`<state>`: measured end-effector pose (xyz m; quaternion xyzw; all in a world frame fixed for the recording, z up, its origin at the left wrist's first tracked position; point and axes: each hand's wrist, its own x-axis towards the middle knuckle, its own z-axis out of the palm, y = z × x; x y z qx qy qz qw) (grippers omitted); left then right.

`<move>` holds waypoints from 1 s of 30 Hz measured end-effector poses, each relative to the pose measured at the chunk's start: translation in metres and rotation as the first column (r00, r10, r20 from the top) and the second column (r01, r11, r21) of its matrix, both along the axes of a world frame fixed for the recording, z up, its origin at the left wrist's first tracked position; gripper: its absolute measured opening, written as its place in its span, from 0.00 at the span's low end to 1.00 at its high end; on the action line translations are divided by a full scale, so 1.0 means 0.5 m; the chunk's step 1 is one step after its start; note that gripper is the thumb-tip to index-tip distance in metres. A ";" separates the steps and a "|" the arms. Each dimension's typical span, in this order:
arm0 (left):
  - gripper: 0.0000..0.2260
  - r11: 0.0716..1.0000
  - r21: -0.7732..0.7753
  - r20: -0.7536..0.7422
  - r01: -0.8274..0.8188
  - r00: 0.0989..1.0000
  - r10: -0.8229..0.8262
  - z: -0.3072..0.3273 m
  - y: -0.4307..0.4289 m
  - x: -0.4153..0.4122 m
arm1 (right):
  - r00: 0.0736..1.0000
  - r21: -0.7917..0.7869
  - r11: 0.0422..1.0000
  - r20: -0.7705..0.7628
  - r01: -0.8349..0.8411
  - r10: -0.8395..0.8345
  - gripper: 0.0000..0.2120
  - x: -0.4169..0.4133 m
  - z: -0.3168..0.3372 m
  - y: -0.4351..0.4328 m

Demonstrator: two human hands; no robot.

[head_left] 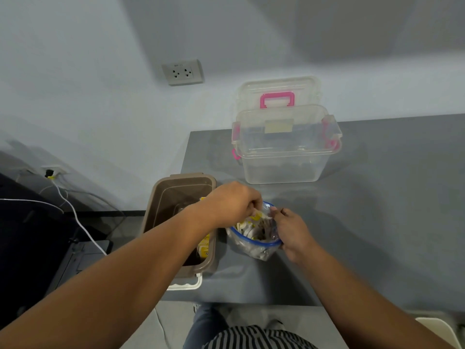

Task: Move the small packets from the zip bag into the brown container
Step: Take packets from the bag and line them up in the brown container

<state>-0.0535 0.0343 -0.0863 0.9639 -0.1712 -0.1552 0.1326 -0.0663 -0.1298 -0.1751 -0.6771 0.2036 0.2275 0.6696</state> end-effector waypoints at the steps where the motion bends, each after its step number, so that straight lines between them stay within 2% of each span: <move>1: 0.09 0.998 -0.061 -0.004 -0.029 1.000 0.029 0.005 0.002 -0.003 | 1.000 0.006 1.000 -0.008 0.000 0.000 0.12 0.000 0.000 0.000; 4: 0.12 0.972 -0.210 -0.023 -0.108 0.994 0.105 0.008 0.009 -0.015 | 1.000 0.019 1.000 -0.016 0.005 -0.005 0.11 0.001 0.006 -0.001; 8: 0.11 0.933 -0.313 -0.072 -0.178 0.984 0.164 0.008 0.020 -0.028 | 1.000 0.023 1.000 -0.030 -0.002 0.003 0.11 0.002 0.008 -0.001; 12: 0.13 0.891 -0.379 -0.083 -0.250 0.968 0.236 0.024 0.040 -0.044 | 0.999 0.024 1.000 -0.035 -0.015 0.015 0.11 0.001 0.014 -0.002; 16: 0.06 0.869 -0.384 0.005 -0.313 0.940 0.341 0.061 0.084 -0.057 | 0.999 0.024 0.999 -0.047 -0.026 0.027 0.12 -0.001 0.020 -0.005; 20: 0.03 0.796 -0.443 0.026 -0.412 0.882 0.471 0.102 0.152 -0.084 | 0.999 0.052 0.999 -0.041 0.012 -0.010 0.10 0.003 0.020 0.008; 22: 0.04 0.820 -0.397 0.059 -0.412 0.880 0.470 0.117 0.187 -0.097 | 0.998 0.094 0.994 -0.032 0.058 -0.055 0.09 0.007 0.021 0.022; 26: 0.02 0.903 -0.178 0.090 -0.392 0.907 0.411 0.116 0.246 -0.121 | 0.990 0.139 0.980 -0.029 0.141 -0.138 0.10 0.015 0.015 0.046; 28: 0.04 0.933 -0.102 0.037 -0.346 0.935 0.351 0.101 0.261 -0.134 | 0.986 0.148 0.975 -0.031 0.164 -0.161 0.09 0.013 0.007 0.055; 30: 0.04 0.946 -0.104 -0.050 -0.306 0.952 0.303 0.080 0.264 -0.145 | 0.984 0.140 0.974 -0.034 0.179 -0.176 0.09 0.012 0.003 0.063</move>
